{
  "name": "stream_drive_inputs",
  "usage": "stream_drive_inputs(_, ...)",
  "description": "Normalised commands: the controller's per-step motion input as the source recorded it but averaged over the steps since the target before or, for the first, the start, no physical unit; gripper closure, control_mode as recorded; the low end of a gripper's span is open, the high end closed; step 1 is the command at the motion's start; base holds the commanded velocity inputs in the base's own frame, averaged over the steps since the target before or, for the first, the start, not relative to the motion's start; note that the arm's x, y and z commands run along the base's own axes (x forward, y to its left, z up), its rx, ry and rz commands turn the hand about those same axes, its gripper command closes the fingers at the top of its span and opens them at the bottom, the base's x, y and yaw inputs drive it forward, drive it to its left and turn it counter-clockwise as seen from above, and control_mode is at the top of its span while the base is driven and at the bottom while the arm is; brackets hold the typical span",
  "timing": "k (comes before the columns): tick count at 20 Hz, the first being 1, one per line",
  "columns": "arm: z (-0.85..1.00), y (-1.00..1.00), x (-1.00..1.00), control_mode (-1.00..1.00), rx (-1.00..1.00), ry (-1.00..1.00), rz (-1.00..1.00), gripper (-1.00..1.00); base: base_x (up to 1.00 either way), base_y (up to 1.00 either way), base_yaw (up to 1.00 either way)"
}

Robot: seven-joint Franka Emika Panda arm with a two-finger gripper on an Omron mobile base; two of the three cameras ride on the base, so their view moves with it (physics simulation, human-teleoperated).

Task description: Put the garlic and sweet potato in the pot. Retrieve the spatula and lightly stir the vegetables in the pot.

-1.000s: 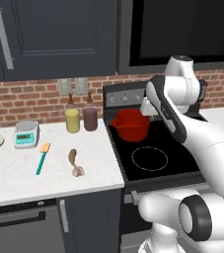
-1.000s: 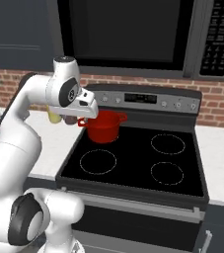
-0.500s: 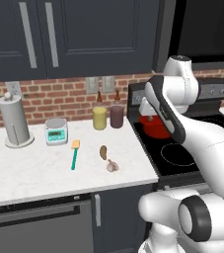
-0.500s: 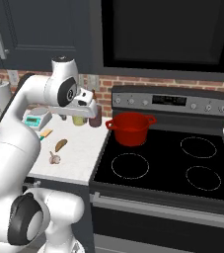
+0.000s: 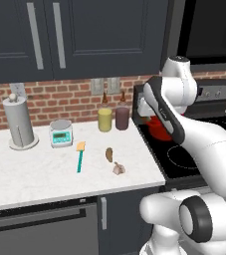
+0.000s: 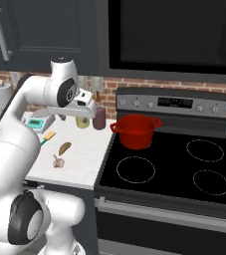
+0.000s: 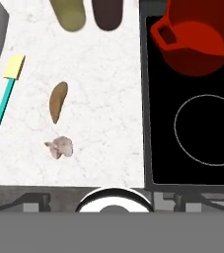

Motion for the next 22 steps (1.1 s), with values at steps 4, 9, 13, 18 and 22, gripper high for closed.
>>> stream_drive_inputs(4,-0.09,0.42,0.0,-1.0,-0.01,0.0,0.0,-1.0,0.0,0.0,0.0)
stream_drive_inputs(9,-0.45,0.65,0.0,-1.0,-0.06,0.01,0.0,-1.0,0.0,0.0,0.0)
stream_drive_inputs(13,-0.65,0.6,-0.01,-1.0,-0.07,0.01,0.0,-1.0,0.0,0.0,0.0)
stream_drive_inputs(18,-0.76,0.37,0.0,-1.0,-0.05,0.0,0.0,-1.0,0.0,0.0,0.0)
stream_drive_inputs(22,-0.68,0.24,0.0,-1.0,-0.04,0.0,0.0,-1.0,0.0,0.0,0.0)
